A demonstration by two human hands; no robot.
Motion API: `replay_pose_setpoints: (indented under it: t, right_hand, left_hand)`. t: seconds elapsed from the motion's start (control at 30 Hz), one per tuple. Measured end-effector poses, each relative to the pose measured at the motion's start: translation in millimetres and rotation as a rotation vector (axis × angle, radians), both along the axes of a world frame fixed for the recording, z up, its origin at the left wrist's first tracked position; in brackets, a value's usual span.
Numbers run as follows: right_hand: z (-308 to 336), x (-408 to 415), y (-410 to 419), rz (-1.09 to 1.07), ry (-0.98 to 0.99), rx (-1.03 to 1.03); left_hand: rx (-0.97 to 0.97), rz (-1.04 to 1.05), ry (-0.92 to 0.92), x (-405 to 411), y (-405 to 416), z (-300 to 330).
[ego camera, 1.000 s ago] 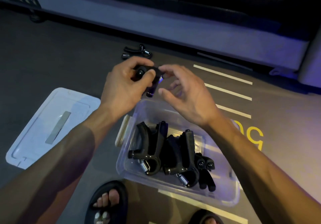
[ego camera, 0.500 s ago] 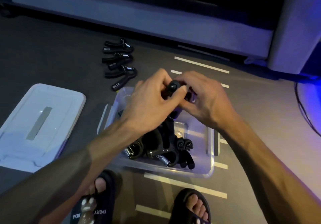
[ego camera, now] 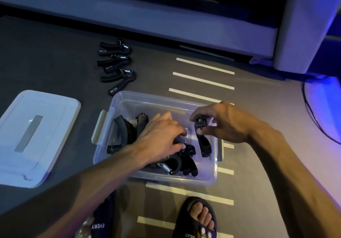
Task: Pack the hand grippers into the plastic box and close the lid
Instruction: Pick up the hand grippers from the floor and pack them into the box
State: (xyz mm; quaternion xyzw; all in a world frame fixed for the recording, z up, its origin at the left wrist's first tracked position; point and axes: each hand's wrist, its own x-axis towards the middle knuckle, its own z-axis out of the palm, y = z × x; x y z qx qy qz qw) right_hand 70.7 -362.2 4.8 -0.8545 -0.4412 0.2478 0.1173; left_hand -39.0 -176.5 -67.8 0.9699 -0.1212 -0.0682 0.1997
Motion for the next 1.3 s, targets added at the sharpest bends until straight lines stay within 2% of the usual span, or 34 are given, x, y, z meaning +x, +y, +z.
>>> replay_pose_setpoints:
  t: [0.2, 0.33, 0.73, 1.07, 1.3]
  right_hand:
    - [-20.5, -8.1, -3.2, -0.047, 0.004, -0.136]
    - [-32.1, -14.2, -8.1, -0.075, 0.006, -0.151]
    - [-44.2, -25.3, -14.7, 0.008, -0.111, -0.287]
    - [-45.0, -21.7, -9.3, 0.052, 0.026, -0.461]
    - [-57.3, -22.2, 1.8, 0.126, -0.115, -0.572]
  left_hand:
    - [0.147, -0.084, -0.019, -5.9, -22.1, -8.5]
    - [0.194, -0.096, -0.046, -7.0, -33.0, -13.7]
    - [0.221, -0.090, -0.041, -4.2, -40.7, -7.3]
    - [0.206, -0.067, -0.041, -1.4, -39.4, -9.4]
    - [0.174, -0.064, -0.030, -2.2, -37.9, -8.0]
